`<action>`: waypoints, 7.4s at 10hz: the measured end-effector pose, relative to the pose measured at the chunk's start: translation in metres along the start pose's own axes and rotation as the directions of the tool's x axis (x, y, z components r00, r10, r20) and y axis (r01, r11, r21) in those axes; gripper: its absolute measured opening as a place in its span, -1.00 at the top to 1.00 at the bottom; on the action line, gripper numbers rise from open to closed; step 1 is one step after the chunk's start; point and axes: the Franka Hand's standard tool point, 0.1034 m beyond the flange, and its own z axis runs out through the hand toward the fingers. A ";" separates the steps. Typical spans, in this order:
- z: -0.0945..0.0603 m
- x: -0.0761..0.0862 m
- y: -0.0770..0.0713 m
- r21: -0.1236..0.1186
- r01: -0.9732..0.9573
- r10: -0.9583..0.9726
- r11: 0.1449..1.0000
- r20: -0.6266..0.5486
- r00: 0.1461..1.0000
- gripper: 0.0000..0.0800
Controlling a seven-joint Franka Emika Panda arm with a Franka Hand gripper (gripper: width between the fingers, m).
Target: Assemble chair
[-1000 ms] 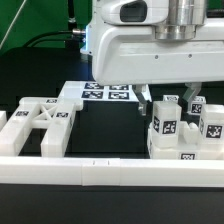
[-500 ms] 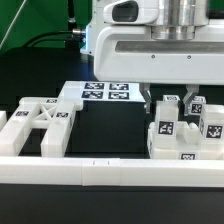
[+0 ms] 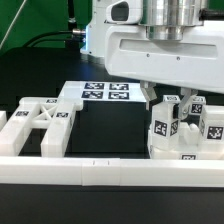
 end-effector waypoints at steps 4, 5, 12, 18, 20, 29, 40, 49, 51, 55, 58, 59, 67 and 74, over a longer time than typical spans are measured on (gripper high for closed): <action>0.001 0.000 -0.001 -0.004 -0.321 0.321 0.947 0.006 0.947 0.28; 0.001 0.000 -0.001 -0.004 -0.301 0.301 0.954 0.006 0.953 0.27; -0.001 0.000 -0.001 -0.005 0.296 -0.296 0.955 0.013 0.955 -0.61; -0.001 0.004 0.001 -0.004 0.722 -0.722 0.692 0.012 0.692 -0.63; -0.001 0.003 0.001 -0.007 0.791 -0.790 0.612 0.012 0.612 -0.63; 0.000 0.001 0.001 -0.013 0.528 -0.528 0.849 0.010 0.849 0.29; -0.001 0.006 -0.001 0.034 -0.393 0.393 0.919 0.001 0.919 0.29; -0.006 0.006 -0.008 0.031 0.292 -0.292 0.956 -0.018 0.956 -0.62; -0.006 0.006 -0.008 0.020 0.453 -0.453 0.891 -0.025 0.891 -0.62; -0.006 0.007 -0.007 0.000 0.717 -0.717 0.697 -0.031 0.697 -0.62; -0.002 0.009 -0.005 -0.026 0.839 -0.839 0.544 -0.034 0.543 -0.62; -0.002 0.009 -0.005 -0.031 0.852 -0.852 0.523 -0.034 0.522 -0.62; -0.002 0.008 -0.007 -0.006 0.553 -0.552 0.833 -0.046 0.832 0.29; -0.003 0.015 -0.003 0.027 -0.069 0.070 0.997 -0.038 0.997 0.29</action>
Offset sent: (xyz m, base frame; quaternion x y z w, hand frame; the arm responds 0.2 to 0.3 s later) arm -0.0017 0.0012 -0.0047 0.0015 0.0166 0.2111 0.9773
